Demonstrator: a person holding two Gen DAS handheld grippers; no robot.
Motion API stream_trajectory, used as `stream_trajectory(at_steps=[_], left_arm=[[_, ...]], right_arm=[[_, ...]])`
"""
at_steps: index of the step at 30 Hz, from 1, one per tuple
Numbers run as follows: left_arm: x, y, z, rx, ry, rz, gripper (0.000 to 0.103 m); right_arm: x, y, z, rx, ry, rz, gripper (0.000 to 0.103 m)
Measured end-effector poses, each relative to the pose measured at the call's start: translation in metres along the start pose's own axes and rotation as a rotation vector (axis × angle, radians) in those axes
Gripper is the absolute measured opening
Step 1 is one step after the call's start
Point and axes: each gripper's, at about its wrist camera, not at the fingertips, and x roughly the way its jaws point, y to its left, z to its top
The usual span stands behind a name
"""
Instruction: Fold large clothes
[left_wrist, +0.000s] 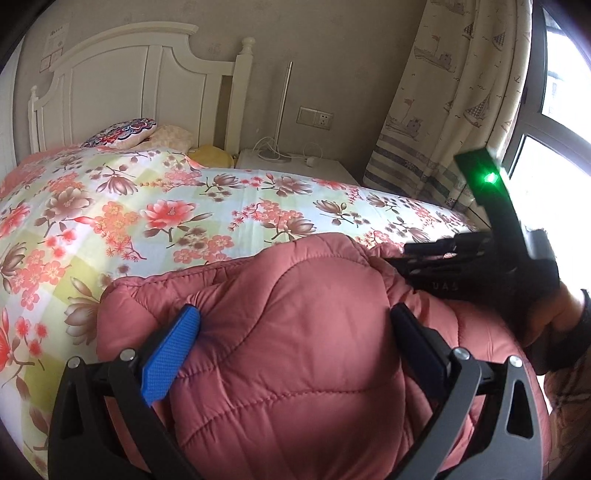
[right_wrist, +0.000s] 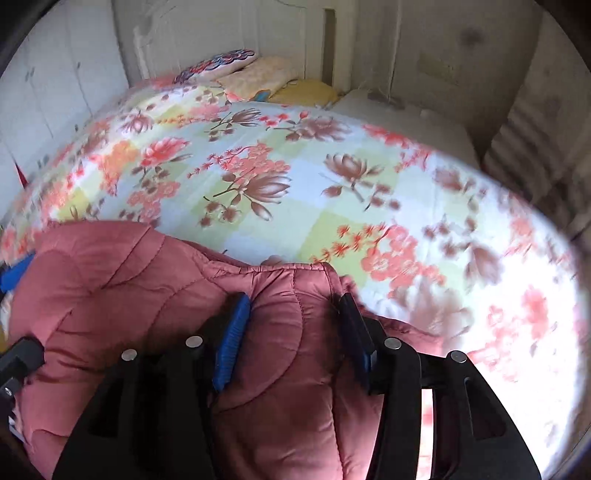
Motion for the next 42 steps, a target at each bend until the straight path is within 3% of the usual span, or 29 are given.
stream_trajectory(at_steps=[2,5,7,9,10,15,17,18,21,26,30,32,35,39,42], left_arm=[[-0.002,0.001,-0.001,-0.006,-0.009,-0.003,0.101],[-0.002,0.002,-0.001,-0.007,-0.011,-0.005,0.101],[-0.002,0.002,-0.001,-0.007,-0.010,-0.004,0.101],[-0.001,0.001,-0.001,0.001,0.002,0.004,0.101],[0.000,0.000,0.000,0.006,0.007,0.008,0.101],[0.000,-0.001,0.000,0.013,0.015,0.015,0.101],[0.000,0.000,-0.001,0.010,0.013,0.013,0.101],[0.000,0.001,-0.001,0.007,0.012,0.012,0.101],[0.001,0.001,-0.001,0.006,0.014,0.011,0.101],[0.001,0.001,0.000,0.011,0.016,0.010,0.101],[0.002,-0.002,0.001,0.030,0.031,0.020,0.101],[-0.007,0.004,0.005,0.007,0.035,-0.005,0.101],[-0.039,0.026,0.006,-0.107,-0.009,-0.075,0.101],[-0.061,0.070,-0.011,-0.289,0.063,-0.236,0.101],[-0.062,0.088,-0.033,-0.335,0.121,-0.280,0.101]], right_arm=[[-0.018,0.008,0.011,-0.043,-0.038,-0.055,0.047],[-0.044,0.015,0.023,-0.014,-0.130,0.047,0.047],[-0.040,0.025,0.028,-0.036,-0.105,0.116,0.047],[-0.009,0.041,0.022,-0.112,0.031,0.130,0.052],[0.002,0.041,0.019,-0.114,0.051,0.138,0.054],[-0.035,0.028,0.012,-0.014,-0.041,0.094,0.058],[-0.075,0.029,-0.006,0.009,-0.153,0.115,0.062],[-0.090,0.030,-0.018,0.021,-0.195,0.110,0.068],[-0.127,0.039,-0.065,0.036,-0.266,0.081,0.072],[-0.124,0.067,-0.132,-0.002,-0.228,0.110,0.076],[-0.105,0.074,-0.149,0.028,-0.252,0.058,0.084],[-0.106,0.071,-0.147,0.043,-0.237,0.067,0.086],[-0.119,0.065,-0.147,0.074,-0.242,0.084,0.089],[-0.135,0.036,-0.154,0.220,-0.280,0.206,0.090],[-0.127,0.011,-0.163,0.371,-0.243,0.333,0.090]])
